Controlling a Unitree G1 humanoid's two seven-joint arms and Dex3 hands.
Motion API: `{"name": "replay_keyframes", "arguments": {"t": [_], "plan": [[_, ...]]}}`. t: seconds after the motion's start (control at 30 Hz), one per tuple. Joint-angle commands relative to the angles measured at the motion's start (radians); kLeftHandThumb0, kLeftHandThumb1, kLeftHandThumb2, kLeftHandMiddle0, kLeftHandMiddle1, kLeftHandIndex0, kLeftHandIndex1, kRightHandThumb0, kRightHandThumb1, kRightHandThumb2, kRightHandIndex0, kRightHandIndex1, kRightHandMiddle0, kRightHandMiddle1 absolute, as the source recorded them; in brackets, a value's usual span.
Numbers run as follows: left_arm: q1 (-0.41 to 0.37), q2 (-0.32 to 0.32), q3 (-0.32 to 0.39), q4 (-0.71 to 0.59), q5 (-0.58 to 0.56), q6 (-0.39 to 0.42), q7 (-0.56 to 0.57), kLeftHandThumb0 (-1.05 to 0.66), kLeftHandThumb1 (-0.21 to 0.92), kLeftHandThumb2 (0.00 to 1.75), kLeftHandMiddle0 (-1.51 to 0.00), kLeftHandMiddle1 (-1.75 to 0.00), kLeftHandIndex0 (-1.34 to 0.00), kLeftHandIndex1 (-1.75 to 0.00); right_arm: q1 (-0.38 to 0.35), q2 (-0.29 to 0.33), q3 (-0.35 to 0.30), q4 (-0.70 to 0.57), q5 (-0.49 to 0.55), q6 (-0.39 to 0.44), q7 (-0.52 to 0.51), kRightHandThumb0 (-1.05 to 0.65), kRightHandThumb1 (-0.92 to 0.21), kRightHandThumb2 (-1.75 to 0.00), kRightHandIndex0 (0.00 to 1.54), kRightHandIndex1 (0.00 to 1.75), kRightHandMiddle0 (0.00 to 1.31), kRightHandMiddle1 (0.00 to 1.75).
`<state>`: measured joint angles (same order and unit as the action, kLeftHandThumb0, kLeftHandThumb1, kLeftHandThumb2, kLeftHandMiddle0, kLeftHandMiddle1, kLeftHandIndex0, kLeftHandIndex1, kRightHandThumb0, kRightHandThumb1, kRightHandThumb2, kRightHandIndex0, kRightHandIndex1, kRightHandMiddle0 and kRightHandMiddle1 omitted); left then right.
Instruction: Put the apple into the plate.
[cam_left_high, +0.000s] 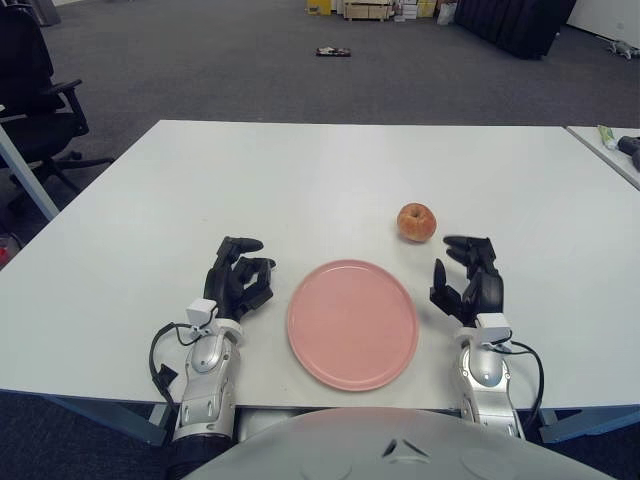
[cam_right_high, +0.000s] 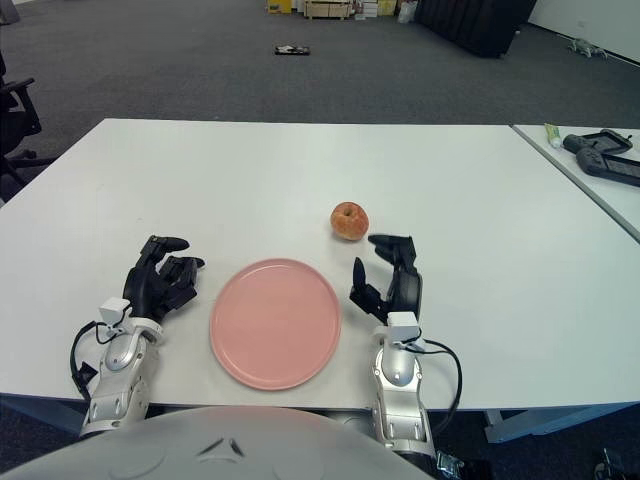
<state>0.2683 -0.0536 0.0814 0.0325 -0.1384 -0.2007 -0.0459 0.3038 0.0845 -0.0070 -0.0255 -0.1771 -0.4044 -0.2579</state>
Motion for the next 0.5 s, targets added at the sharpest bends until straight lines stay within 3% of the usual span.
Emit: {"name": "replay_keyframes", "arguments": {"t": [0.0, 0.1, 0.37, 0.47], "plan": [[0.001, 0.000, -0.004, 0.006, 0.011, 0.021, 0.009, 0.00, 0.56, 0.95, -0.50, -1.49, -0.33, -1.75, -0.032, -0.030, -0.014, 0.018, -0.034, -0.005, -0.008, -0.49, -0.36, -1.01, 0.00, 0.12, 0.00, 0.20], [0.002, 0.000, -0.005, 0.005, 0.013, 0.022, 0.010, 0.00, 0.57, 0.94, -0.50, -1.48, -0.33, -1.75, -0.056, -0.041, -0.015, 0.012, -0.063, 0.014, -0.012, -0.53, -0.31, -0.99, 0.00, 0.04, 0.00, 0.07], [0.005, -0.001, -0.006, -0.002, 0.015, 0.031, 0.014, 0.00, 0.59, 0.91, -0.50, -1.46, -0.32, -1.75, -0.113, -0.053, -0.005, -0.035, -0.094, 0.123, 0.005, -0.53, -0.25, -0.94, 0.00, 0.00, 0.00, 0.00], [0.005, -0.001, -0.006, 0.001, 0.018, 0.025, 0.015, 0.00, 0.59, 0.91, -0.49, -1.47, -0.32, -1.75, -0.138, -0.059, -0.003, -0.065, -0.095, 0.231, 0.031, -0.51, -0.24, -0.94, 0.00, 0.00, 0.00, 0.00]]}}
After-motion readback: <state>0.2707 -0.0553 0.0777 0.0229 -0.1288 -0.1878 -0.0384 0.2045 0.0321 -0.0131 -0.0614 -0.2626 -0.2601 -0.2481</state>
